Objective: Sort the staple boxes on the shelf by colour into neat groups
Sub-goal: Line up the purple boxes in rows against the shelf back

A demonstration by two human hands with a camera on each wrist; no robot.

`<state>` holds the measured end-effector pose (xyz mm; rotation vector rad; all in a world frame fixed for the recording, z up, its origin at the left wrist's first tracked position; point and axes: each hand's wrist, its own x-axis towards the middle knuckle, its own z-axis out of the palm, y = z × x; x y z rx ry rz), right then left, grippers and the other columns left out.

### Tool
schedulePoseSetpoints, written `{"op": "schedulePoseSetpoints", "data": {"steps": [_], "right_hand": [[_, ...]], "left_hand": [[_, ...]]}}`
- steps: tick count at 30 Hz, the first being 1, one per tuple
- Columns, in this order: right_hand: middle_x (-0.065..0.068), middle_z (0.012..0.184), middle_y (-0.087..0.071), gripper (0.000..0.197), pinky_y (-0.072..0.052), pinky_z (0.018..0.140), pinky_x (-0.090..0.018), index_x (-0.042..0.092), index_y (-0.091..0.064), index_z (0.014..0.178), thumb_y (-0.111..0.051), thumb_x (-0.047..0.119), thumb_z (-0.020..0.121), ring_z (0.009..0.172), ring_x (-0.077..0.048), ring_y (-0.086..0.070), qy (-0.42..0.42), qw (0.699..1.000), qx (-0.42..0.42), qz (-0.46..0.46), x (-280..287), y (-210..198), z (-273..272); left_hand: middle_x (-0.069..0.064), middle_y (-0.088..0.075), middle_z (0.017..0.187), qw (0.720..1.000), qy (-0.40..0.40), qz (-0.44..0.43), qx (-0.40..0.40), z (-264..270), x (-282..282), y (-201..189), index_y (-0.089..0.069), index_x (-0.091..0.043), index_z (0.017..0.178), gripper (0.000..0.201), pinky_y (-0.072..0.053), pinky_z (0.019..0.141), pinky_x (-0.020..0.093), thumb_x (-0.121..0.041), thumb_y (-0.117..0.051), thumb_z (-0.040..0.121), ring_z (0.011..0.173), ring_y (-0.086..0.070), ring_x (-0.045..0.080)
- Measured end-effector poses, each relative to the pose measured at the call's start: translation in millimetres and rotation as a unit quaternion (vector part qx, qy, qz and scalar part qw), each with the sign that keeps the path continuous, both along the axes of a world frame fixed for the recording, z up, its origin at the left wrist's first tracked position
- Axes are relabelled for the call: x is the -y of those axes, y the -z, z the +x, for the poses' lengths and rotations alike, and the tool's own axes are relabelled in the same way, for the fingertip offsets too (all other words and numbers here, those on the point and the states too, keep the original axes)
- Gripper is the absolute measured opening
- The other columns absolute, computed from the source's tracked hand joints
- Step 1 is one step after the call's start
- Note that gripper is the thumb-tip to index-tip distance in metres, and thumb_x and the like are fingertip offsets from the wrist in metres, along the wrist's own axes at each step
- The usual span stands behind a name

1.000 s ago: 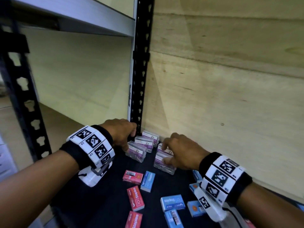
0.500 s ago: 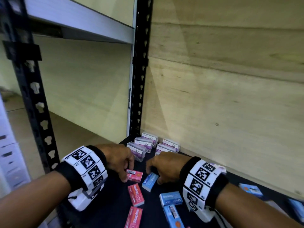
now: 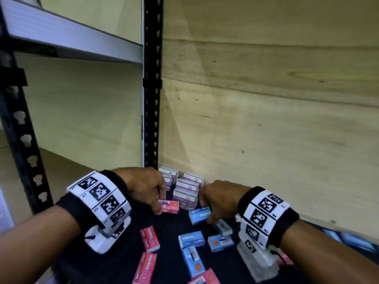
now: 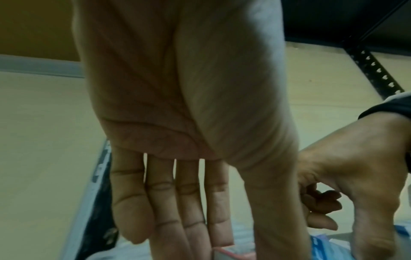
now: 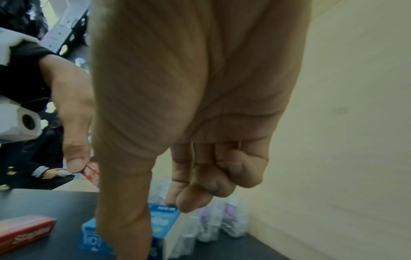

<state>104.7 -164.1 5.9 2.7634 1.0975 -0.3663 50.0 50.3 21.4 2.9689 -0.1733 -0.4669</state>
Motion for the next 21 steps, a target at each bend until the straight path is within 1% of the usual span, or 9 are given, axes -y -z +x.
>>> {"op": "schedulePoseSetpoints", "data": {"steps": [2, 5, 7, 9, 11, 15, 17, 19, 21], "right_hand": [[0.004, 0.093, -0.053, 0.041, -0.038, 0.063, -0.029, 0.023, -0.058, 0.111, -0.079, 0.037, 0.078, 0.084, -0.021, -0.052, 0.032, 0.999, 0.002, -0.003, 23, -3, 2], [-0.001, 0.106, -0.059, 0.044, -0.043, 0.074, -0.030, 0.024, -0.058, 0.115, -0.078, 0.038, 0.079, 0.087, -0.021, -0.052, 0.095, 0.995, 0.011, -0.011, 70, -8, 3], [-0.001, 0.111, -0.060, 0.044, -0.043, 0.076, -0.029, 0.024, -0.057, 0.117, -0.076, 0.038, 0.080, 0.088, -0.020, -0.051, 0.139, 0.990, 0.017, -0.019, 103, -10, 4], [0.001, 0.104, -0.056, 0.043, -0.044, 0.077, -0.030, 0.025, -0.057, 0.116, -0.076, 0.039, 0.080, 0.088, -0.019, -0.052, 0.182, 0.983, 0.023, -0.026, 133, -11, 5], [0.003, 0.102, -0.055, 0.043, -0.044, 0.077, -0.030, 0.025, -0.057, 0.115, -0.076, 0.040, 0.080, 0.088, -0.019, -0.053, 0.224, 0.974, 0.027, -0.033, 165, -12, 4], [-0.003, 0.118, -0.063, 0.045, -0.048, 0.077, -0.033, 0.017, -0.060, 0.119, -0.074, 0.041, 0.083, 0.092, -0.021, -0.059, 0.293, 0.953, 0.027, -0.069, 222, -12, -2], [-0.005, 0.119, -0.064, 0.046, -0.050, 0.080, -0.034, 0.015, -0.062, 0.119, -0.074, 0.041, 0.083, 0.096, -0.022, -0.061, 0.319, 0.944, 0.028, -0.080, 247, -11, -4], [-0.004, 0.119, -0.063, 0.045, -0.048, 0.079, -0.032, 0.016, -0.061, 0.119, -0.074, 0.039, 0.083, 0.095, -0.021, -0.058, 0.343, 0.935, 0.023, -0.085, 266, -10, -5], [-0.005, 0.118, -0.065, 0.043, -0.048, 0.077, -0.031, 0.014, -0.063, 0.118, -0.074, 0.037, 0.083, 0.097, -0.023, -0.061, 0.361, 0.928, 0.020, -0.089, 283, -9, -6]], "left_hand": [[-0.013, -0.068, 0.094, 1.000, 0.016, -0.001, 0.008, 5, 18, -1, -0.070, -0.027, 0.104, 0.036, -0.046, 0.071, 0.016, -0.042, -0.082, 0.073, 0.084, -0.063, 0.006], [-0.011, -0.070, 0.097, 0.999, 0.046, 0.000, 0.017, 18, 54, 1, -0.070, -0.025, 0.106, 0.038, -0.048, 0.074, 0.019, -0.042, -0.081, 0.074, 0.085, -0.064, 0.008], [-0.010, -0.071, 0.099, 0.997, 0.070, 0.004, 0.023, 28, 79, 3, -0.070, -0.024, 0.107, 0.037, -0.049, 0.076, 0.021, -0.042, -0.079, 0.076, 0.083, -0.063, 0.008], [-0.010, -0.068, 0.098, 0.995, 0.090, 0.008, 0.030, 38, 100, 5, -0.070, -0.024, 0.108, 0.036, -0.048, 0.076, 0.022, -0.042, -0.077, 0.078, 0.084, -0.061, 0.009], [-0.010, -0.066, 0.095, 0.993, 0.110, 0.007, 0.030, 49, 123, 9, -0.070, -0.024, 0.109, 0.036, -0.046, 0.073, 0.022, -0.042, -0.077, 0.079, 0.085, -0.060, 0.011], [-0.008, -0.066, 0.099, 0.990, 0.141, 0.013, 0.025, 66, 165, 15, -0.070, -0.025, 0.109, 0.035, -0.047, 0.076, 0.024, -0.042, -0.077, 0.079, 0.090, -0.062, 0.014], [-0.008, -0.065, 0.098, 0.987, 0.156, 0.012, 0.023, 71, 185, 17, -0.069, -0.026, 0.110, 0.036, -0.048, 0.077, 0.025, -0.043, -0.077, 0.079, 0.091, -0.062, 0.015], [-0.008, -0.066, 0.100, 0.986, 0.168, 0.010, 0.019, 75, 200, 20, -0.068, -0.025, 0.109, 0.036, -0.047, 0.076, 0.025, -0.043, -0.077, 0.079, 0.090, -0.061, 0.014], [-0.007, -0.067, 0.102, 0.983, 0.180, 0.015, 0.015, 79, 215, 23, -0.069, -0.026, 0.107, 0.035, -0.047, 0.075, 0.025, -0.044, -0.077, 0.078, 0.090, -0.061, 0.014]]}}
